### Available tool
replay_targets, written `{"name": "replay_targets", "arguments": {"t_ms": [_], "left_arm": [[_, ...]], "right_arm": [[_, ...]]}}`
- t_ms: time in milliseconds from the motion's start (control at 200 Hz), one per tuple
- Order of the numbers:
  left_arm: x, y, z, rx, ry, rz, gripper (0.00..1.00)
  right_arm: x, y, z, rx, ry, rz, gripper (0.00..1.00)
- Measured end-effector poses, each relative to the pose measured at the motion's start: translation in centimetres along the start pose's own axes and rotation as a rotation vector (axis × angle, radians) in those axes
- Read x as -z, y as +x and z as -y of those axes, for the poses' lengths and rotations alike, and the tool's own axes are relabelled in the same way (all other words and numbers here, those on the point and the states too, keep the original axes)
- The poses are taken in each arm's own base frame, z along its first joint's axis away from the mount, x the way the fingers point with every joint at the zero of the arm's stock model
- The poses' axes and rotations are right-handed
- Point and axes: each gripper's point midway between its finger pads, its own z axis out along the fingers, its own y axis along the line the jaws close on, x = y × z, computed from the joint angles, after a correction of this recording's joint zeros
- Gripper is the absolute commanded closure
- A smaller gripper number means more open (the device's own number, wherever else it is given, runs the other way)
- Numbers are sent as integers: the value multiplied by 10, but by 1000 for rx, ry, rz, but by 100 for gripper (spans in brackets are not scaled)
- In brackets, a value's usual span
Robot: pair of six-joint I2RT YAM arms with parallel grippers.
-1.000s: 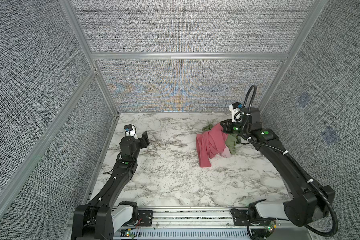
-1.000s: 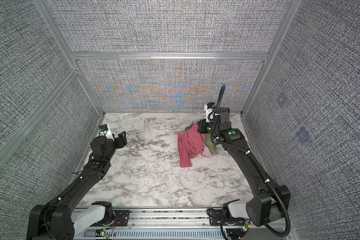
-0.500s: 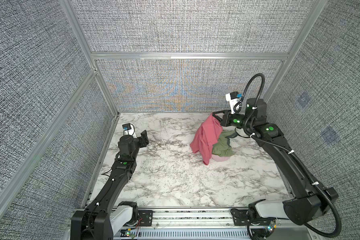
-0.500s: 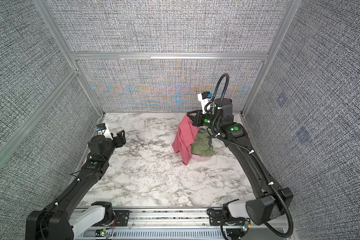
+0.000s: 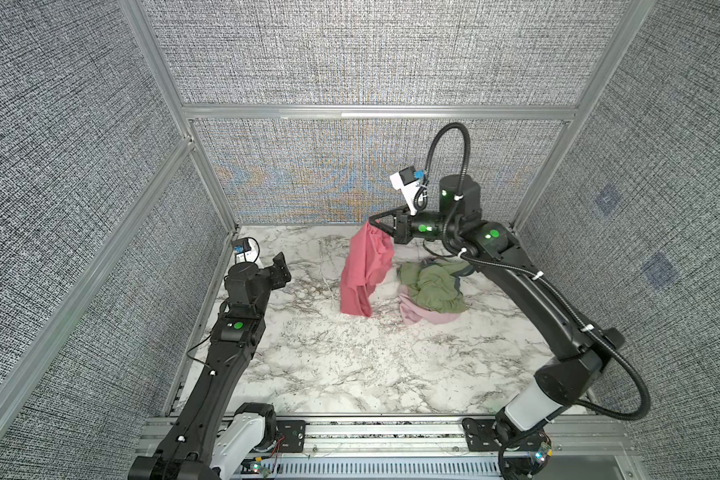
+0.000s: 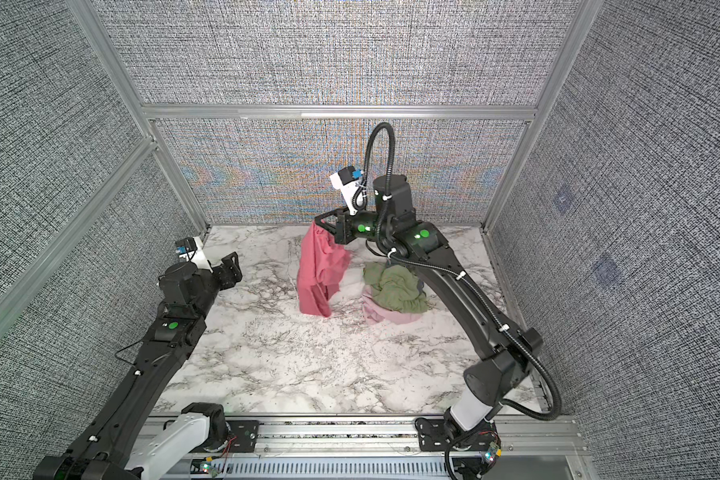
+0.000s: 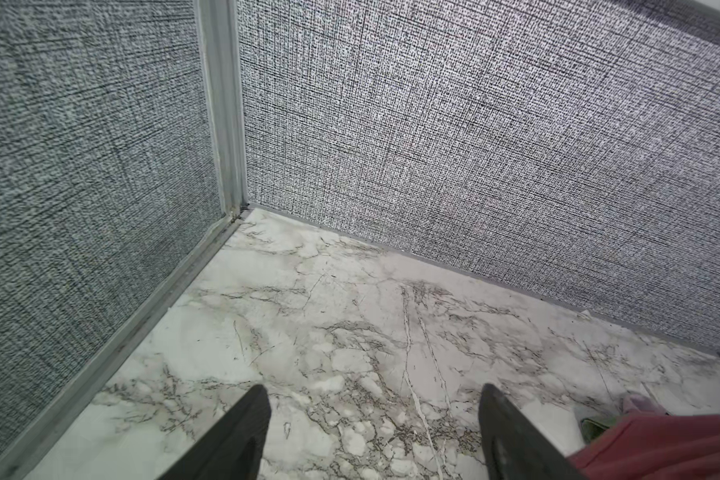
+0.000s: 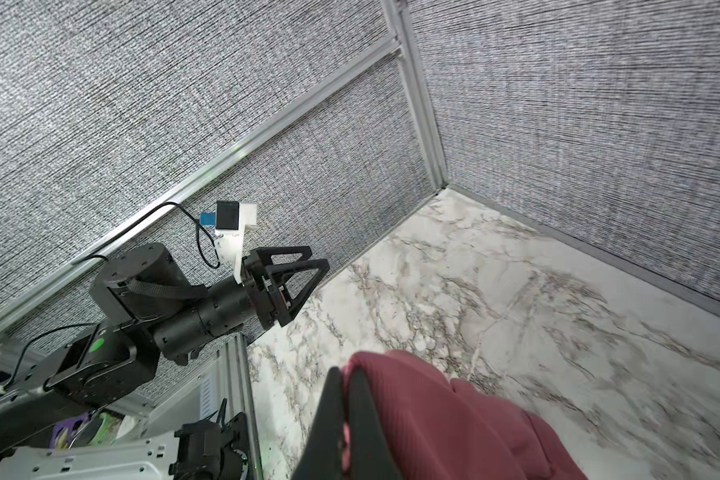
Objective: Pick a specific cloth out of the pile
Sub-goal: 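Carry the magenta cloth toward the left gripper while the left gripper grasps it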
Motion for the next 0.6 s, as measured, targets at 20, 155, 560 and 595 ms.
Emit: {"name": "replay_targets", "arguments": {"t_ms": [20,155,560,595], "left_arm": [[3,-2,-1,0,-5,4,18],[22,-19,-7,6,-43,42,17],[54,-39,-26,-5,-137,81,15],[54,-40,-27,-6,-141,83,15]], "right_arm": [[-6,0,-3,4,-13,-3,100],[-54,7,-17,21,-97,-29,100],[-147,44,-53,-31,-321,-100,100],[-150,47,-52,-41,-324,-102,100]]}}
